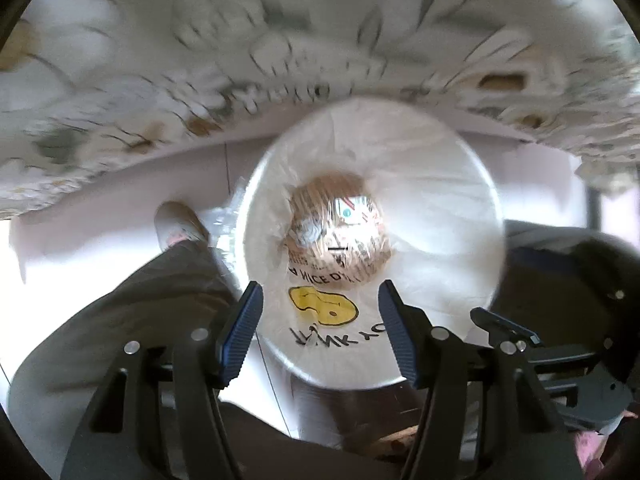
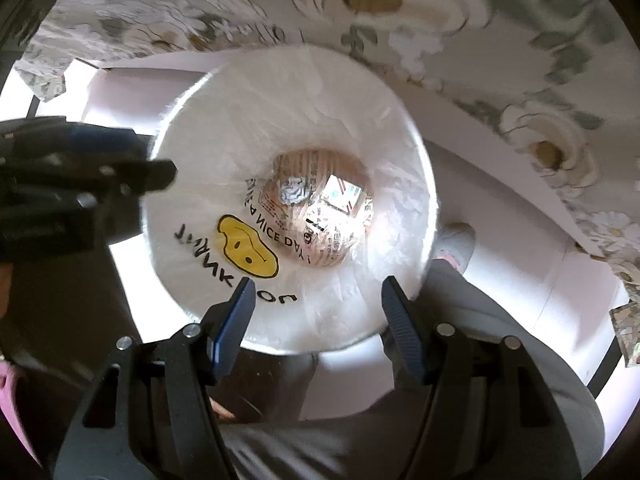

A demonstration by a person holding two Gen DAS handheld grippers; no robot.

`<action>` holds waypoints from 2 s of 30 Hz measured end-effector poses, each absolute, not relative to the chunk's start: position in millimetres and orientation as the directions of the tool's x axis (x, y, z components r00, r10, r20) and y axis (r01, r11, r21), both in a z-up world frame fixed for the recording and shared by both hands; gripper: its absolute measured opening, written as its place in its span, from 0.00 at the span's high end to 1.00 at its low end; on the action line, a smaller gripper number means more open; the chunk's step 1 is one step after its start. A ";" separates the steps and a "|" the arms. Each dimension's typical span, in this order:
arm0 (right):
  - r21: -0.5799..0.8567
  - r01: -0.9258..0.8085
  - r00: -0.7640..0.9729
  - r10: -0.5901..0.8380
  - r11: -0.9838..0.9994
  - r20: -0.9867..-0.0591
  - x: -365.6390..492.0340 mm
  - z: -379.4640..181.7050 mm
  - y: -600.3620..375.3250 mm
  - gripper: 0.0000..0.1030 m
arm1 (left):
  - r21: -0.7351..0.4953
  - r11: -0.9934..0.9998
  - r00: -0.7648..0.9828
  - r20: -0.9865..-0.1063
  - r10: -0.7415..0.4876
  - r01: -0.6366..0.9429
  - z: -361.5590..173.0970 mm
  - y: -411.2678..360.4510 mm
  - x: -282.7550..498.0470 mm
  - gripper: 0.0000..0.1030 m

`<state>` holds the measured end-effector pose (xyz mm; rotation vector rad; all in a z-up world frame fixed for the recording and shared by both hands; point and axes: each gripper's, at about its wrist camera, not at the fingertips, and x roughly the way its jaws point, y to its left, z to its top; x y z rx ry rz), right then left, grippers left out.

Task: Collect trash
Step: 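Raise both tools from the bin back toward the items on the bed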

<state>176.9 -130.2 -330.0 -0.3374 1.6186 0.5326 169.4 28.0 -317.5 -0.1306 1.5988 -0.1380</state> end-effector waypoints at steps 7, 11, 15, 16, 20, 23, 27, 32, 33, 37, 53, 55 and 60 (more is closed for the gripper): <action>0.119 -0.548 -0.037 0.119 0.828 -0.992 167.0 -282.7 -135.2 0.36 | -0.149 0.989 0.097 -0.984 -0.150 0.020 -251.6 37.8 159.2 0.33; 0.103 -0.567 0.021 0.140 0.817 -0.990 161.5 -251.6 -140.0 0.36 | -0.147 0.989 0.155 -0.977 -0.149 0.024 -218.3 41.7 154.2 0.30; 0.082 -0.581 0.090 0.164 0.810 -0.982 161.0 -219.2 -143.7 0.36 | -0.143 0.989 0.212 -0.966 -0.145 0.024 -185.1 46.3 152.8 0.29; 0.076 -0.585 0.111 0.172 0.807 -0.979 161.5 -208.6 -145.4 0.36 | -0.141 0.990 0.229 -0.963 -0.143 0.024 -174.1 47.4 154.4 0.28; 0.049 -0.600 0.195 0.205 0.799 -0.959 166.6 -168.2 -151.4 0.36 | -0.134 0.991 0.304 -0.943 -0.136 0.028 -130.1 51.5 163.2 0.23; 0.029 -0.610 0.253 0.229 0.792 -0.940 171.9 -136.3 -155.0 0.36 | -0.126 0.992 0.352 -0.927 -0.126 0.024 -99.0 56.0 172.3 0.22; -0.002 -0.627 0.325 0.260 0.779 -0.909 180.8 -96.1 -157.0 0.34 | -0.087 0.996 0.405 -0.910 -0.086 0.016 -61.6 58.4 189.1 0.21; -0.033 -0.647 0.382 0.286 0.762 -0.879 196.7 -62.2 -156.3 0.34 | -0.074 0.997 0.452 -0.889 -0.067 0.002 -24.1 62.9 219.6 0.21; -0.038 -0.650 0.390 0.290 0.759 -0.874 200.5 -58.1 -155.9 0.34 | -0.072 0.997 0.463 -0.884 -0.065 0.002 -16.8 63.4 227.4 0.21; -0.037 -0.658 0.411 0.317 0.752 -0.855 218.2 -42.5 -149.0 0.34 | -0.056 0.998 0.488 -0.871 -0.047 -0.003 0.0 65.4 249.6 0.21; -0.065 -0.688 0.453 0.357 0.723 -0.817 309.4 -12.2 -115.5 0.34 | -0.040 0.997 0.457 -0.889 -0.005 -0.066 7.0 77.4 365.0 0.21; -0.069 -0.692 0.456 0.361 0.719 -0.814 326.4 -12.1 -111.0 0.34 | -0.051 0.994 0.441 -0.898 -0.005 -0.094 2.0 82.0 385.1 0.21; -0.057 -0.699 0.448 0.374 0.713 -0.812 366.0 -18.2 -102.3 0.34 | -0.054 0.984 0.413 -0.910 0.021 -0.170 -11.5 91.6 428.9 0.21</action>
